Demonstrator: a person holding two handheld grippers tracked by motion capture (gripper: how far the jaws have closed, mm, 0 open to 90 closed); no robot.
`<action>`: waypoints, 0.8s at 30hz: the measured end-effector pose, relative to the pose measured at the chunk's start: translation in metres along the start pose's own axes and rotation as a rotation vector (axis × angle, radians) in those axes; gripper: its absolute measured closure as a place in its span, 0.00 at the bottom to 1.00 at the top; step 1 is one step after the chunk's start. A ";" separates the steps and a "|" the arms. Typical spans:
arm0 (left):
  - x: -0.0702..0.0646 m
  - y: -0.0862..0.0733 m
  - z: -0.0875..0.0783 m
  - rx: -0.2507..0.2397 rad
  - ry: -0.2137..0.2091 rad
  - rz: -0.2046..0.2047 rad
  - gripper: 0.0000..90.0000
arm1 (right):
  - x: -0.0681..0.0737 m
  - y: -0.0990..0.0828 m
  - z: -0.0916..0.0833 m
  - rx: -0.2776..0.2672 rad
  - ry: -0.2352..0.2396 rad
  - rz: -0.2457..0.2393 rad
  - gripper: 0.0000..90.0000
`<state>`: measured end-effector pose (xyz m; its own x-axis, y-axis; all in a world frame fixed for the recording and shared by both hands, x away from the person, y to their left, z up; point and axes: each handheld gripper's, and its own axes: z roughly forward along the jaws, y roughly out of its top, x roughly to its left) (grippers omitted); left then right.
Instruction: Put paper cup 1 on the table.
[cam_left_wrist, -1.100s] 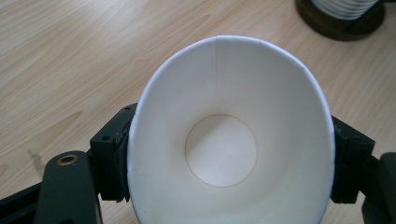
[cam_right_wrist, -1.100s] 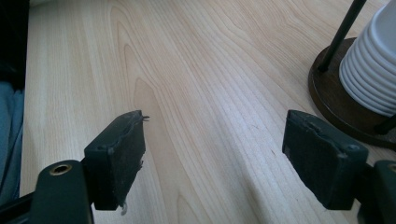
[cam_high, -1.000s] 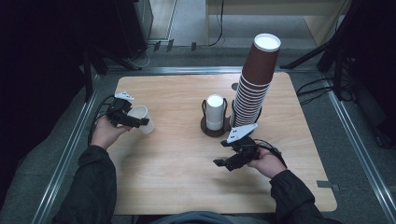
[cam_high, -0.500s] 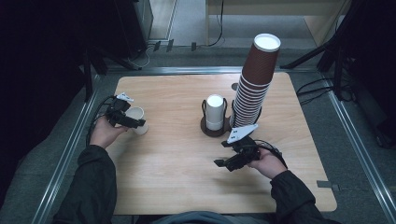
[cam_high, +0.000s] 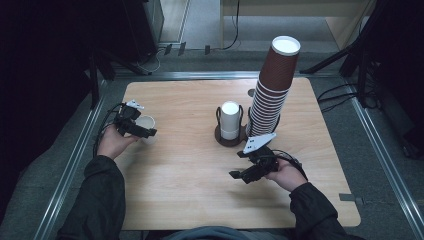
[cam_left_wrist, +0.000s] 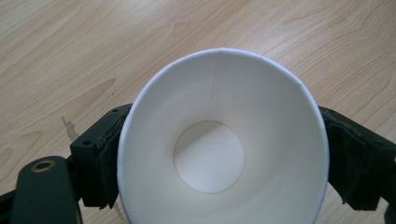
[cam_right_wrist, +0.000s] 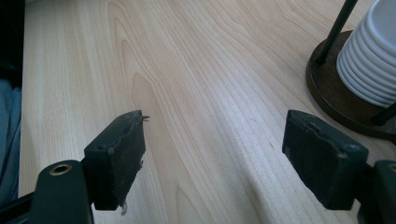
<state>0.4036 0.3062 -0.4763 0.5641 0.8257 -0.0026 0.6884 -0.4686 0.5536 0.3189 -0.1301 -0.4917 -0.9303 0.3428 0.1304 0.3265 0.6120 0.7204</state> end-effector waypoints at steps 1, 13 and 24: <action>0.000 0.000 0.000 -0.003 -0.007 -0.003 0.14 | 0.000 0.000 0.000 0.000 0.000 0.000 0.24; 0.001 0.003 -0.011 -0.027 -0.023 -0.042 0.13 | 0.000 0.000 0.000 0.007 0.002 -0.005 0.24; 0.002 0.007 -0.030 -0.061 -0.028 -0.064 0.13 | 0.000 0.000 0.000 0.005 -0.001 -0.011 0.24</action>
<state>0.3959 0.3141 -0.4479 0.5331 0.8437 -0.0620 0.6947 -0.3948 0.6013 0.3191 -0.1306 -0.4920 -0.9335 0.3373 0.1217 0.3174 0.6190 0.7184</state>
